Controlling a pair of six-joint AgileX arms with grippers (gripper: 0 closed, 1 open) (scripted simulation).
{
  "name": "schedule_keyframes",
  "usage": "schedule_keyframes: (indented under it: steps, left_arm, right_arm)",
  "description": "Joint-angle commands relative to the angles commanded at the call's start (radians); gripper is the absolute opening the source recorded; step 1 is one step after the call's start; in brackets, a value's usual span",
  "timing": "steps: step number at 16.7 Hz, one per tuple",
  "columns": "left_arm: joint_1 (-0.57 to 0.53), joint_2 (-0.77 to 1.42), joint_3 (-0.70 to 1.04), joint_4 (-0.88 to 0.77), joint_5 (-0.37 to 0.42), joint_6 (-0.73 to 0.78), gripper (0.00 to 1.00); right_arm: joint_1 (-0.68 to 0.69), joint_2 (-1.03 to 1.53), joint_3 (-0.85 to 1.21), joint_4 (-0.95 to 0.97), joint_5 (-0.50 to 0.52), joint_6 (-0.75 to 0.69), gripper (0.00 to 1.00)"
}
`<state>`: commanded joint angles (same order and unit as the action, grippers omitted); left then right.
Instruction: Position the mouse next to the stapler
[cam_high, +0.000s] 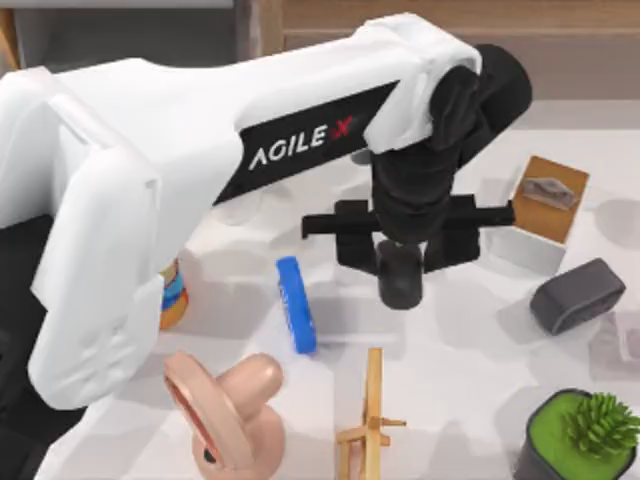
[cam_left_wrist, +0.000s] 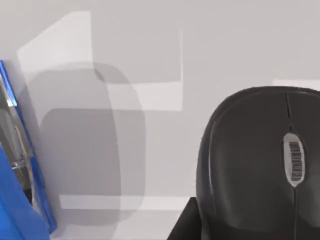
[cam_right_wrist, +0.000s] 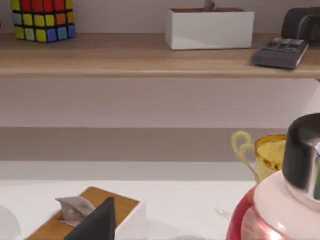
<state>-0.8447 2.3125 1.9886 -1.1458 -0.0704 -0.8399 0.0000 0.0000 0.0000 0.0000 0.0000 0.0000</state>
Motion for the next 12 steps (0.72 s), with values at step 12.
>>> schedule_keyframes:
  steps: [12]
  left_arm:
    - [-0.020, 0.016, -0.018, 0.010, -0.002, -0.017, 0.00]
  right_arm:
    - [0.000, 0.000, 0.000, 0.000, 0.000, 0.000, 1.00]
